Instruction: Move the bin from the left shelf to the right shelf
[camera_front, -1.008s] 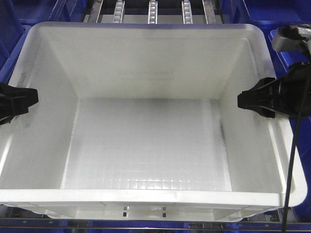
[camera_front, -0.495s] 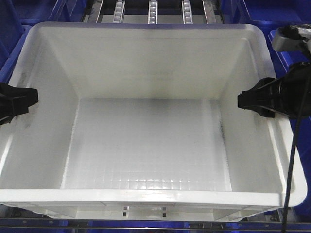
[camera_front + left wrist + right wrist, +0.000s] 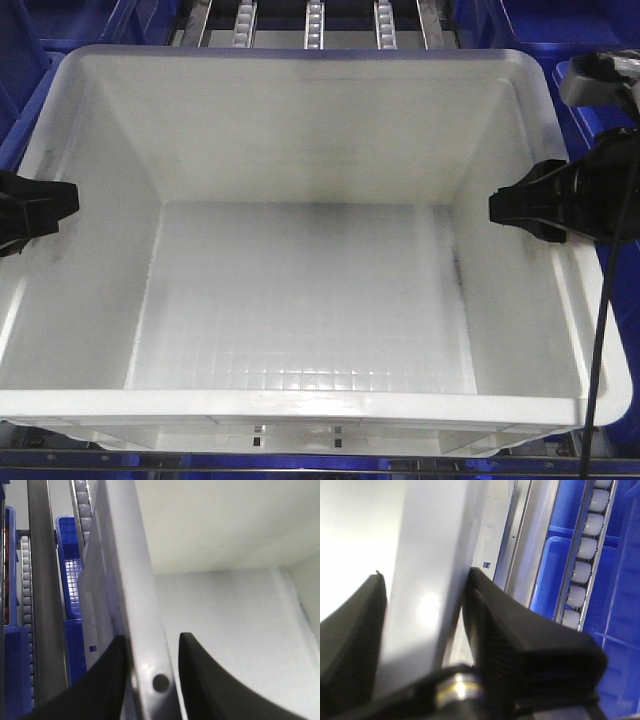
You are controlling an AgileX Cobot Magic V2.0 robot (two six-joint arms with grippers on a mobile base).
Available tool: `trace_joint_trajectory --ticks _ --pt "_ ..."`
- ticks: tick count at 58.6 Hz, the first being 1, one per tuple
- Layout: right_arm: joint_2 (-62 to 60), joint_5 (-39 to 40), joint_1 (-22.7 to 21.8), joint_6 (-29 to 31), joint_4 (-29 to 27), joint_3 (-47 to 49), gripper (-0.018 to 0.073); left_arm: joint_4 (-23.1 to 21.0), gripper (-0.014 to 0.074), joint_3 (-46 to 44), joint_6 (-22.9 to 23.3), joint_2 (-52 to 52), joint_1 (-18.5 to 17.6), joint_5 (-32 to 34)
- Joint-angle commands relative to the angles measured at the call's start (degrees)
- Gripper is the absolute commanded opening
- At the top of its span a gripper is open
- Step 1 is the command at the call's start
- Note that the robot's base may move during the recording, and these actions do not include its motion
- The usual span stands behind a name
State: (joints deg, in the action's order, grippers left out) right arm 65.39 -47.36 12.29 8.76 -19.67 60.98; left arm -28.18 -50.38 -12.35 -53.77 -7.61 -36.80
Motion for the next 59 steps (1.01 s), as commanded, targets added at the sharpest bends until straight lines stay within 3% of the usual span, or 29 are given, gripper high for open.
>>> trace_joint_trajectory --ticks 1,59 --pt "-1.72 4.49 0.25 2.34 -4.70 2.46 -0.0004 -5.14 0.0000 -2.26 -2.00 1.65 -0.50 5.93" --pt "-1.72 4.06 0.25 2.34 -4.70 2.46 -0.0004 -5.14 0.0000 -2.26 -2.00 1.65 -0.50 5.82"
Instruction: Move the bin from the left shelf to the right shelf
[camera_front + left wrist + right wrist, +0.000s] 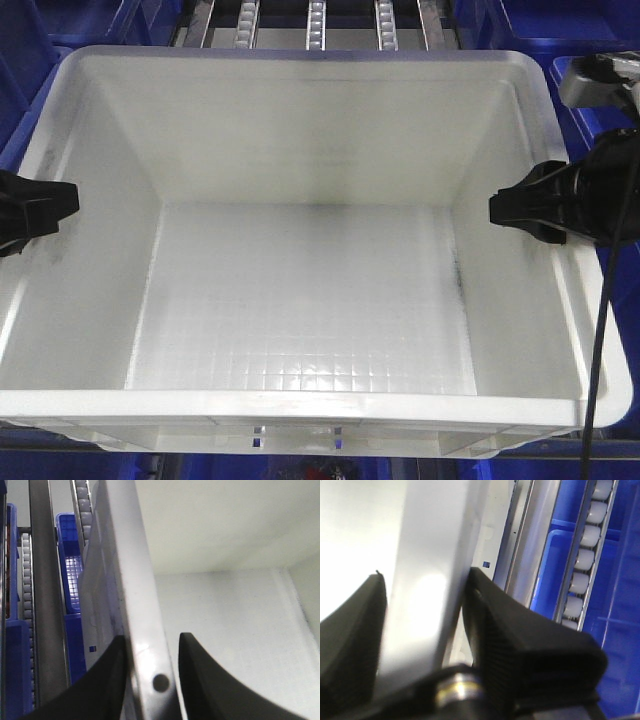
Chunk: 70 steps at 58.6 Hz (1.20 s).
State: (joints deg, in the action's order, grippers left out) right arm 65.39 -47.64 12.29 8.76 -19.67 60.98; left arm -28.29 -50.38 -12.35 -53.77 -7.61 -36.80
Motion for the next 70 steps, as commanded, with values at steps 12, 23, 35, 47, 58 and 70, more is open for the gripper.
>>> trace_joint_trajectory --ticks 12,23,35,47,58,70 --pt "-1.72 4.34 0.25 2.34 -4.70 2.46 -0.0004 -5.03 0.0000 -2.26 -2.00 1.65 -0.50 5.71" --pt "-1.72 4.34 0.25 2.34 -4.70 2.46 -0.0004 -5.03 0.0000 -2.26 -2.00 1.65 -0.50 5.32" --pt "-1.72 4.34 0.25 2.34 -4.70 2.46 -0.0004 -5.03 0.0000 -2.26 -2.00 1.65 -0.50 5.32" --pt "-1.72 4.34 0.25 2.34 -4.70 2.46 -0.0004 -5.03 0.0000 -2.26 -2.00 1.65 -0.50 5.32" --pt "-1.72 4.34 0.25 2.34 -4.70 2.46 -0.0004 -5.03 0.0000 -2.26 -2.00 1.65 -0.50 5.32" --pt "-1.72 4.34 0.25 2.34 -4.70 2.46 -0.0004 -5.03 0.0000 -2.26 -2.00 1.65 -0.50 5.30"
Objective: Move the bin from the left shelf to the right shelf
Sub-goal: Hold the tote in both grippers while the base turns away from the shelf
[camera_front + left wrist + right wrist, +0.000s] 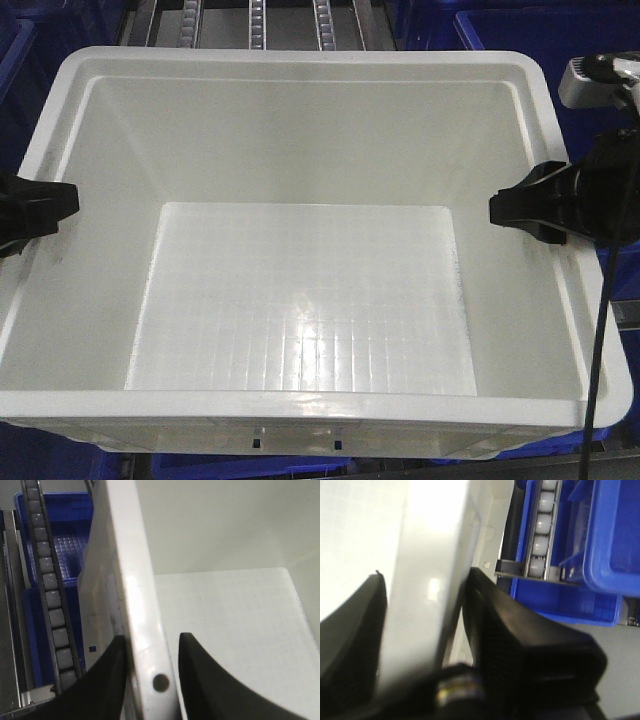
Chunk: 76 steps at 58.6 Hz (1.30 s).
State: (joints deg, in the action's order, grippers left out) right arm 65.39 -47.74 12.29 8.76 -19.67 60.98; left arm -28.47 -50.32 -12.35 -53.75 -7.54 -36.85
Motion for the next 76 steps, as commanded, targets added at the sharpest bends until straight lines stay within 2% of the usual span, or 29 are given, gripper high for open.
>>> trace_joint_trajectory --ticks 1,76 --pt "-1.72 4.45 0.25 2.34 -4.70 2.46 -0.0004 -4.86 0.0000 -2.33 -2.00 1.62 -0.57 5.35" --pt "-1.72 4.45 0.25 2.34 -4.70 2.46 -0.0004 -4.86 0.0000 -2.33 -2.00 1.62 -0.57 5.35"
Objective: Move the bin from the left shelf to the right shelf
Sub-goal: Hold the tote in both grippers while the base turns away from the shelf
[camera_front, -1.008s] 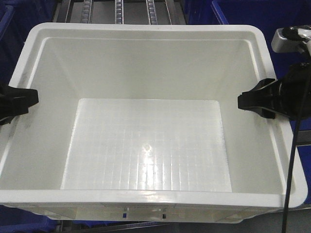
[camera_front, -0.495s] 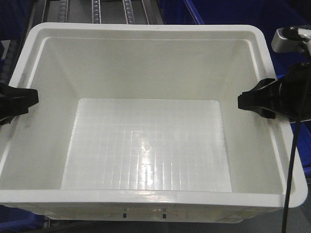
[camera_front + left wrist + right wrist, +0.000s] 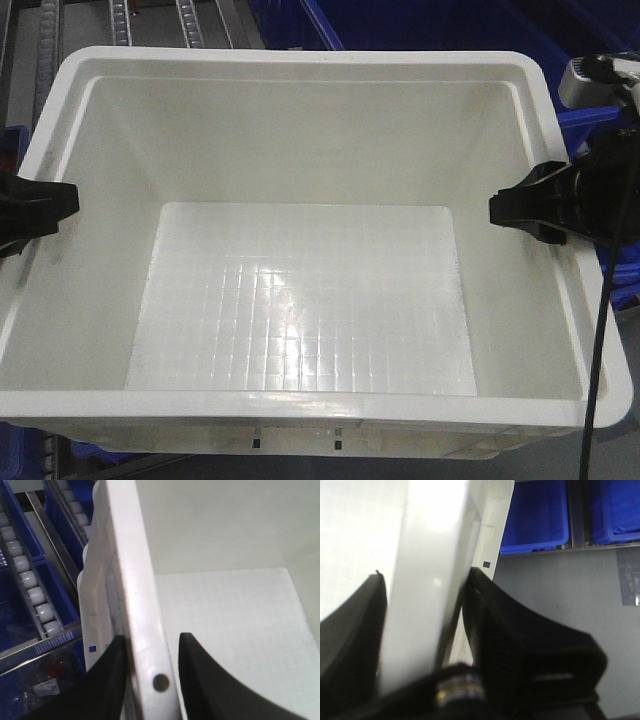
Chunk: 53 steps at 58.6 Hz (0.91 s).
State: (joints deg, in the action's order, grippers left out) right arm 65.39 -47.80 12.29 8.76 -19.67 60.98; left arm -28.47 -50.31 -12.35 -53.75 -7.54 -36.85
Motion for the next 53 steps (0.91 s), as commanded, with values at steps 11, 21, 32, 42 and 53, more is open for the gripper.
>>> trace_joint_trajectory --ticks 11,21,32,42,53 --pt "-1.72 4.50 0.25 2.34 -4.70 2.46 -0.0004 -4.86 0.0000 -2.34 -2.00 1.62 -0.57 5.35" --pt "-1.72 4.50 0.25 2.34 -4.70 2.46 -0.0004 -4.86 0.0000 -2.34 -2.00 1.62 -0.57 5.35" --pt "-1.72 4.51 0.25 2.34 -4.77 2.46 -0.0004 -4.86 0.0000 -2.34 -2.00 1.62 -0.57 5.35" --pt "-1.72 4.51 0.25 2.34 -4.77 2.46 -0.0004 -4.86 0.0000 -2.34 -2.00 1.62 -0.57 5.35" --pt "-1.72 4.51 0.25 2.34 -4.77 2.46 -0.0004 -4.86 0.0000 -2.34 -2.00 1.62 -0.57 5.35"
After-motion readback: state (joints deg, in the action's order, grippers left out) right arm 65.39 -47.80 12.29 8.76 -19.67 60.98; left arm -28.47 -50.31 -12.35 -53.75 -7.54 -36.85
